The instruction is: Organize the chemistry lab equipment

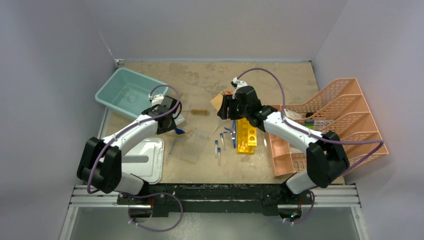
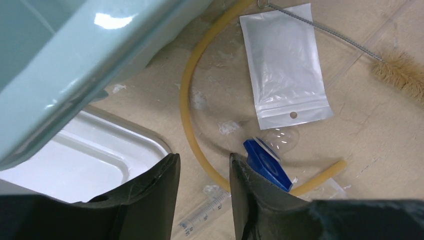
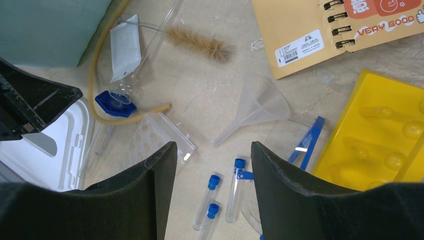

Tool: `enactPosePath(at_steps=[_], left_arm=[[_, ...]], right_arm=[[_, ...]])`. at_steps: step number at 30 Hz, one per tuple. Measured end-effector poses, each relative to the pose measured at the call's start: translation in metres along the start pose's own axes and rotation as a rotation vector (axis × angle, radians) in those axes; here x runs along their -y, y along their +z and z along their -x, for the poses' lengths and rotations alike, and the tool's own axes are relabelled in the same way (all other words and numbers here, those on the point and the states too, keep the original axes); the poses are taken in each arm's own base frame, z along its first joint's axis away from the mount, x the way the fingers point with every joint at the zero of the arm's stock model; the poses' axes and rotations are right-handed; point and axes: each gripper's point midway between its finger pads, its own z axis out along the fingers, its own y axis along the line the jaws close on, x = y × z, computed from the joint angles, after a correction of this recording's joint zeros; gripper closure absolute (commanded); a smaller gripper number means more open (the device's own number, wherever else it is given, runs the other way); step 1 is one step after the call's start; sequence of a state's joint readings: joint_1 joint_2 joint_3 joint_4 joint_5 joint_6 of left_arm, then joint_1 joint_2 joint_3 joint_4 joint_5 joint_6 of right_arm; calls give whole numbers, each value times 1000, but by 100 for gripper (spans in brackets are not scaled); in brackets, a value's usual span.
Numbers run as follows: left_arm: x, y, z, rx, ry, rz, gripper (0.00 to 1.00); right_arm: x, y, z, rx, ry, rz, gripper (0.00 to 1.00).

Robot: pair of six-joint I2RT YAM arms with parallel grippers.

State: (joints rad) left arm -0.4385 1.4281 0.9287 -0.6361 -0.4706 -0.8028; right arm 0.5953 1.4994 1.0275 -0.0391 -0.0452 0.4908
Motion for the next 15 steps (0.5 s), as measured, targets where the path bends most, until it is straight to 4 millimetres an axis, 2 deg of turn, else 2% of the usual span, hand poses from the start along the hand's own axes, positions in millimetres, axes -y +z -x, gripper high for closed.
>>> enactPosePath(at_steps=[4,15], left_arm=[[1,9,-7,7,-54,-3,52],[0,28,-27,-15,-119,18,55]], right_arm=[[0,0,0,0,0,0,41],[0,0,0,1,0,-3,41]])
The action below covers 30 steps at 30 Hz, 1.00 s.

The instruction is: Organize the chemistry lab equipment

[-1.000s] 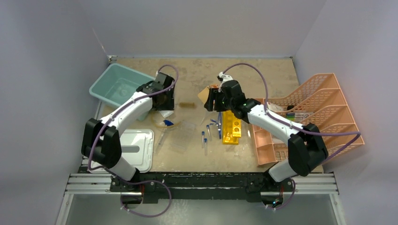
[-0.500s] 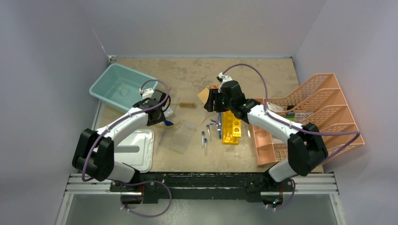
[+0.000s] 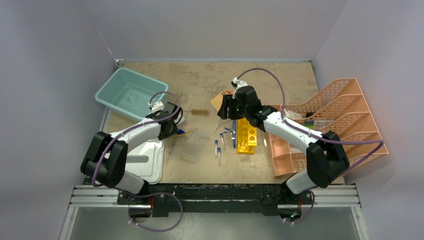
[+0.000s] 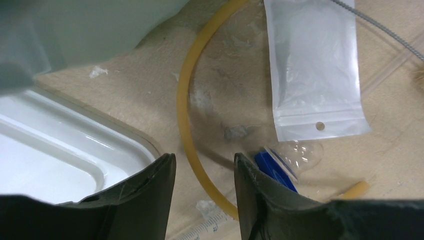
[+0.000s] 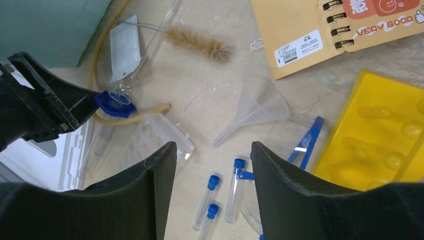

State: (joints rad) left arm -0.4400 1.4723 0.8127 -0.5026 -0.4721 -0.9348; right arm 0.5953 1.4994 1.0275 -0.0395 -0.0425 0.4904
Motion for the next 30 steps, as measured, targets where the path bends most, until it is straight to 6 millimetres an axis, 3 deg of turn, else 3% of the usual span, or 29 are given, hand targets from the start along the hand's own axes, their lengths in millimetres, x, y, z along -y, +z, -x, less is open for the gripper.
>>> enactPosePath(at_steps=[4,11,18,26,30], left_arm=[[2,9,-2,9,-6,6,66],[8,10,2,26,-14,-7,100],[19,-5,19,35,-25,-34,100],[35,-64,76,152,-67,-141,100],[53,-95,99,182,-37,-255,100]], right_arm=[[0,0,0,0,0,0,41],[0,0,0,1,0,0,40],[0,0,0,1,-1,-1,40],[0,0,0,1,-1,-2,40],[0,-1,0,2,0,-1,40]])
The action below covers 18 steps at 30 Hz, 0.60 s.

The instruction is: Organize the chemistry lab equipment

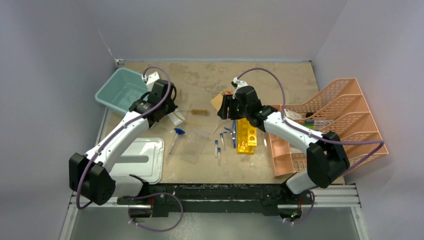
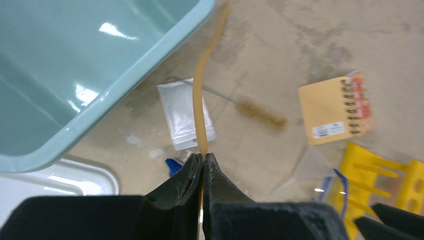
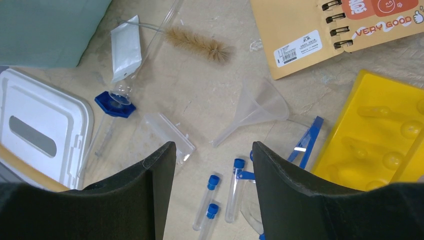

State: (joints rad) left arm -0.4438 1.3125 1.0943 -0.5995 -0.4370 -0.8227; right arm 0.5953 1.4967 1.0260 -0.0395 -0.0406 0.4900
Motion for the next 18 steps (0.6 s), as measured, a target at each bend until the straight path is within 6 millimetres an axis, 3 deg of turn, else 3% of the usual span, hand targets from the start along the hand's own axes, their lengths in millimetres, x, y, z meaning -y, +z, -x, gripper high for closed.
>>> enactPosePath(at_steps=[4,10,13,18], left_arm=[[32,-26,37,44,35,-118,100],[69,-88,134,257,41,-226,100],[67,-115,174,375,32,-200,100],[42,-134,208,493,34,-54,100]], right_arm=[[-1,-1,1,3,0,2,40],[-3,-4,4,14,0,8,40],[-3,-6,6,19,0,10,40],[-5,-8,8,26,2,14,40]])
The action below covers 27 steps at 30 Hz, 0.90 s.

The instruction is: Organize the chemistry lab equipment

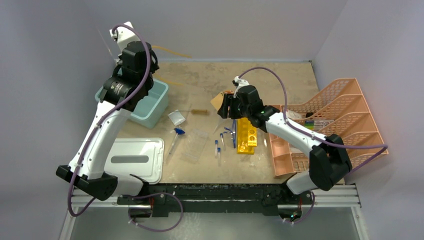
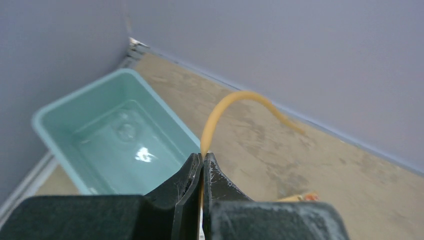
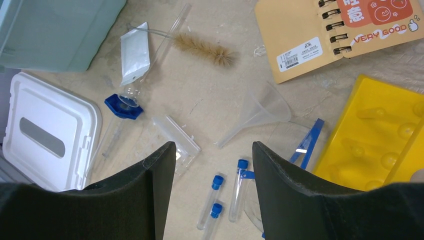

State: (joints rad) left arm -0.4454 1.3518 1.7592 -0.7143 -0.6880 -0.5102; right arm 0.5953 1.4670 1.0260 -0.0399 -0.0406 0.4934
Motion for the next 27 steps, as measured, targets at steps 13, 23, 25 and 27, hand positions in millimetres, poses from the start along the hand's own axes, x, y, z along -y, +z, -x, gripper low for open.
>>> enactPosePath(at_steps=[13,23,25,27], left_arm=[[-91,-29,29,113,132,401,100],[-119,-44,17,68,207,440,100],[-124,-35,4,29,230,448,100],[-132,-24,-7,-10,234,459,100]], right_arm=[[0,0,0,-1,1,1,40],[-1,0,0,-2,4,3,40],[-1,0,0,-2,4,3,40],[-1,0,0,-2,4,3,40]])
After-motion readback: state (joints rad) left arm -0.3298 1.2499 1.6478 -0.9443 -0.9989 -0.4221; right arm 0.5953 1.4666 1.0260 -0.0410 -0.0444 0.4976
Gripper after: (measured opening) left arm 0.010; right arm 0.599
